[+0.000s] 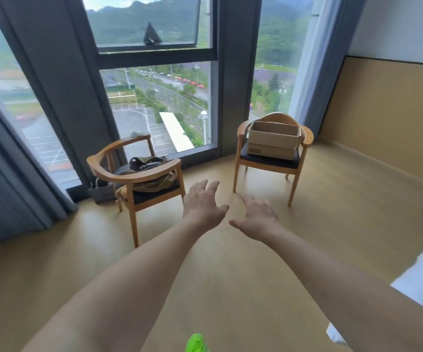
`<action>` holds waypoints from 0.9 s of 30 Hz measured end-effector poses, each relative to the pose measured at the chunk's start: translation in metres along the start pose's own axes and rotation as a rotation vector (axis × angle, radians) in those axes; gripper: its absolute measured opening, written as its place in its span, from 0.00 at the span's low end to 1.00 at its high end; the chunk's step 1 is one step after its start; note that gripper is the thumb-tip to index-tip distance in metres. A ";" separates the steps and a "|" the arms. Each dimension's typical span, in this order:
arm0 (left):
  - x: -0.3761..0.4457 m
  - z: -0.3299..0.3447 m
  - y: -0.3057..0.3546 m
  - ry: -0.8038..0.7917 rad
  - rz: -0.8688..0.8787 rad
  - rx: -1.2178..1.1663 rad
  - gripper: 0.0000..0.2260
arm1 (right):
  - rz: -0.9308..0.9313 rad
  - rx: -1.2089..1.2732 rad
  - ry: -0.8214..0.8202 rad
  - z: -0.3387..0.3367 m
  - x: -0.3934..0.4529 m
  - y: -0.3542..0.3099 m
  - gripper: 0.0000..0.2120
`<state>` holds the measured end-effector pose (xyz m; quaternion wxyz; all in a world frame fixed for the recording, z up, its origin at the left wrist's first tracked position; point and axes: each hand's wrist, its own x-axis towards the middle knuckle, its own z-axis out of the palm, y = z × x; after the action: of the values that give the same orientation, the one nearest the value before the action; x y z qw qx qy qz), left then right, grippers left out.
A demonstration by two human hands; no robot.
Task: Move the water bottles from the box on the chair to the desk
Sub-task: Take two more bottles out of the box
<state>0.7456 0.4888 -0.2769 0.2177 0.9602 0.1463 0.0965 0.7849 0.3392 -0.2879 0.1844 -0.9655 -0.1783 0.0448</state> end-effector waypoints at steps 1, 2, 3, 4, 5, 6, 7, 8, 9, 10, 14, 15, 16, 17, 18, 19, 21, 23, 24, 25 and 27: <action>0.026 0.007 0.000 -0.014 0.022 -0.003 0.34 | 0.031 0.002 0.009 -0.001 0.022 0.004 0.39; 0.051 0.013 0.000 -0.029 0.041 -0.006 0.34 | 0.063 0.001 0.016 -0.003 0.043 0.008 0.39; 0.077 0.017 -0.001 -0.043 0.057 -0.011 0.34 | 0.095 0.001 0.022 -0.004 0.065 0.010 0.39; 0.105 0.021 -0.002 -0.056 0.069 -0.015 0.34 | 0.126 0.005 0.027 -0.007 0.086 0.011 0.39; 0.132 0.024 -0.003 -0.066 0.076 -0.016 0.35 | 0.155 0.011 0.030 -0.010 0.106 0.012 0.38; 0.158 0.026 -0.003 -0.073 0.081 -0.017 0.35 | 0.182 0.020 0.030 -0.012 0.126 0.013 0.38; 0.184 0.029 -0.003 -0.077 0.090 -0.016 0.35 | 0.208 0.029 0.030 -0.015 0.145 0.016 0.38; 0.210 0.032 -0.002 -0.079 0.103 -0.013 0.35 | 0.230 0.038 0.031 -0.017 0.163 0.018 0.38; 0.233 0.037 0.000 -0.082 0.115 -0.013 0.35 | 0.247 0.047 0.028 -0.019 0.180 0.022 0.38; 0.255 0.042 0.003 -0.089 0.126 -0.015 0.35 | 0.262 0.056 0.024 -0.020 0.196 0.025 0.38; 0.328 0.073 0.017 -0.126 0.183 -0.015 0.36 | 0.324 0.069 0.015 -0.024 0.260 0.050 0.38; 0.345 0.082 0.020 -0.136 0.198 -0.008 0.36 | 0.336 0.071 0.014 -0.024 0.277 0.057 0.38; 0.363 0.092 0.023 -0.144 0.214 0.000 0.35 | 0.344 0.077 0.013 -0.023 0.296 0.066 0.38; 0.382 0.102 0.026 -0.146 0.229 0.007 0.35 | 0.350 0.086 0.012 -0.022 0.315 0.074 0.38; 0.403 0.113 0.030 -0.147 0.236 0.013 0.35 | 0.354 0.096 0.010 -0.020 0.336 0.084 0.38; 0.425 0.124 0.034 -0.150 0.235 0.017 0.35 | 0.357 0.103 0.008 -0.018 0.357 0.095 0.38; 0.470 0.145 0.044 -0.157 0.224 0.026 0.36 | 0.360 0.121 0.008 -0.016 0.404 0.118 0.38; 0.517 0.165 0.058 -0.166 0.218 0.038 0.36 | 0.361 0.130 0.006 -0.019 0.452 0.143 0.38; 0.539 0.174 0.065 -0.174 0.214 0.047 0.36 | 0.361 0.128 -0.001 -0.022 0.475 0.155 0.39; 0.560 0.183 0.072 -0.184 0.210 0.058 0.36 | 0.364 0.127 -0.010 -0.026 0.498 0.167 0.39; 0.600 0.195 0.089 -0.198 0.207 0.081 0.36 | 0.377 0.133 -0.024 -0.038 0.538 0.189 0.40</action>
<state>1.3787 0.5292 -0.3374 0.1809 0.9830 0.0279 0.0176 1.3548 0.3561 -0.3340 0.2341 -0.9669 0.0070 0.1015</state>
